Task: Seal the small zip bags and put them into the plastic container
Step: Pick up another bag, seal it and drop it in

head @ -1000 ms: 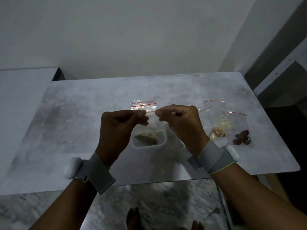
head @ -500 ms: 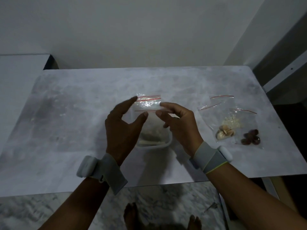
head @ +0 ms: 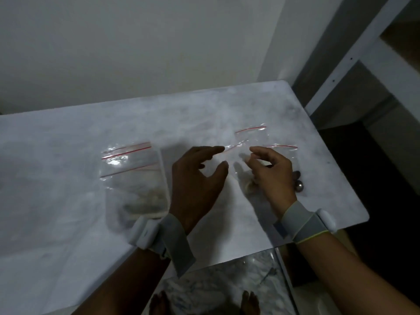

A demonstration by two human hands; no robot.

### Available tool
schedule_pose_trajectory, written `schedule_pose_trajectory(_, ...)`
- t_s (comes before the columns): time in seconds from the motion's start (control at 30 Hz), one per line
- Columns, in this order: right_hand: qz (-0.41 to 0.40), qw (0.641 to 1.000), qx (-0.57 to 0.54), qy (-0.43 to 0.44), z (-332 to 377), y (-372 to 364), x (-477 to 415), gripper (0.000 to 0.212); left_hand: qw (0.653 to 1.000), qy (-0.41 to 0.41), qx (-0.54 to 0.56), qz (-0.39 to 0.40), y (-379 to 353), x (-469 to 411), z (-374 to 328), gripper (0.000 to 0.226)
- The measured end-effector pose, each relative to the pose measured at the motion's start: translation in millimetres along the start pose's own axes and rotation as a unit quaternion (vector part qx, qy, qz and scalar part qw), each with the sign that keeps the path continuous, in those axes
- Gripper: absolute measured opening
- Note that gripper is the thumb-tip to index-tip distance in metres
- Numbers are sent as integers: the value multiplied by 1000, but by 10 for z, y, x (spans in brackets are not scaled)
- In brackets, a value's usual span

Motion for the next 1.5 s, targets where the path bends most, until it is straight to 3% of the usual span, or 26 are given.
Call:
schedule_pose_trajectory(0.13,-33,999,13,-11,-232,452,-307,26,996,71,-30,40,-608,-145,114,42)
schedule_pose_trajectory(0.3,9,999,38,-21,-410,476,-546,31,979,167,-107,46,-965,-322,454,69)
schedule_pose_trajectory(0.4,47,995,79,-38,-447,379,-684,42,963,213,-156,50,-1078,-401,625,69)
schedule_pose_trajectory(0.5,67,992,92,-47,-451,316,-742,53,967,197,-154,54,-1095,-448,635,60)
schedule_pose_trajectory(0.73,100,995,3,-2,-209,223,-740,22,980,173,54,78,-1000,-515,504,62)
schedule_pose_trajectory(0.87,91,993,-56,41,17,275,-635,9,948,219,196,123,-964,-467,442,57)
schedule_pose_trajectory(1.03,74,990,-105,64,260,352,-421,9,903,218,344,136,-823,-338,203,28)
schedule_pose_trajectory(1.2,85,985,-134,69,452,347,-213,6,922,191,326,84,-577,-288,34,44)
schedule_pose_trajectory(1.3,107,981,-136,89,629,311,-35,11,935,167,310,52,-305,-251,-80,28)
schedule_pose_trajectory(1.5,167,974,-117,101,798,168,94,8,962,102,243,69,-9,-298,-173,6)
Point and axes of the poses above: each hand's wrist, its own x-axis away from the middle knuckle, its own y-axis out of the back of the hand, z = x × y, the point moved 6 cm from there along -x, towards the middle knuckle, and after that the axes turned 1 degree about x, right-handed, at the moved point
